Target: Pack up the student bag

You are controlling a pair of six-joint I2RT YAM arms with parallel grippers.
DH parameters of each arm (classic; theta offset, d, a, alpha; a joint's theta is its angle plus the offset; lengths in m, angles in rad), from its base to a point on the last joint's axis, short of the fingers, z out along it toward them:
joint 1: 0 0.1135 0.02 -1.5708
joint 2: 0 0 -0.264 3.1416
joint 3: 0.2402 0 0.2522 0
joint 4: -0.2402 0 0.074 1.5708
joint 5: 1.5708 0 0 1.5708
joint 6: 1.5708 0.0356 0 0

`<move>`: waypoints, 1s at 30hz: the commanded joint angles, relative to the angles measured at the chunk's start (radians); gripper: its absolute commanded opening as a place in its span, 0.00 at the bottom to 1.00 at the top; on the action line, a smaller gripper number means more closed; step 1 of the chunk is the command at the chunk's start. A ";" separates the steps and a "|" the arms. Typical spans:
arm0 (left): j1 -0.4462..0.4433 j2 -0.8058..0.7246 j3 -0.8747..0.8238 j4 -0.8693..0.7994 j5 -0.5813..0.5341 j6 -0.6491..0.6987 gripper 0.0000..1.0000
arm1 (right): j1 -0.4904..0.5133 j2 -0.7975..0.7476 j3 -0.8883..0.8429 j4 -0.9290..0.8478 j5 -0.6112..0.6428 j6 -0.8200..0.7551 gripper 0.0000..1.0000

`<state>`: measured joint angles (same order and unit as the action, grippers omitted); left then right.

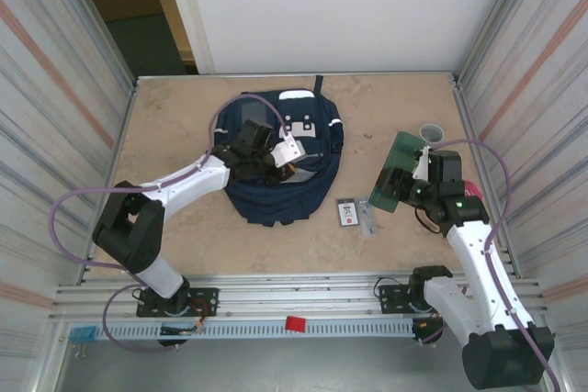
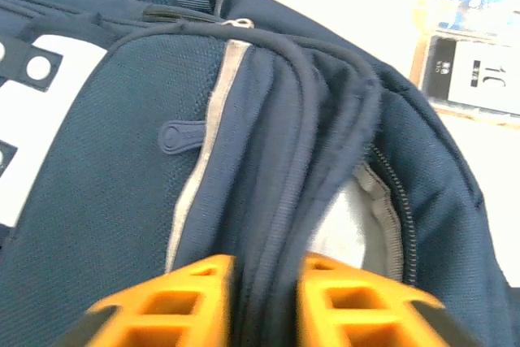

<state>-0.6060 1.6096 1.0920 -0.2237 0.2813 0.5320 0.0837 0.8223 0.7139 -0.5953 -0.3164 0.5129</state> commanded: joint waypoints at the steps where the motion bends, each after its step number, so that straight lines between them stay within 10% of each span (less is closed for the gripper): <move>1: 0.010 -0.051 0.030 -0.011 0.015 -0.036 0.06 | 0.000 -0.015 -0.006 0.045 -0.037 0.006 0.52; 18: -0.014 -0.276 0.166 -0.056 0.048 -0.324 0.00 | 0.385 0.031 -0.016 0.319 -0.039 0.461 0.52; 30: -0.015 -0.196 0.271 -0.058 0.001 -0.361 0.00 | 0.671 0.360 0.025 0.573 -0.119 0.790 0.54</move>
<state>-0.6109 1.4181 1.2888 -0.3794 0.2611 0.2024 0.7200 1.1385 0.6853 -0.1299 -0.3996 1.2053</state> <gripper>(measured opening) 0.091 0.682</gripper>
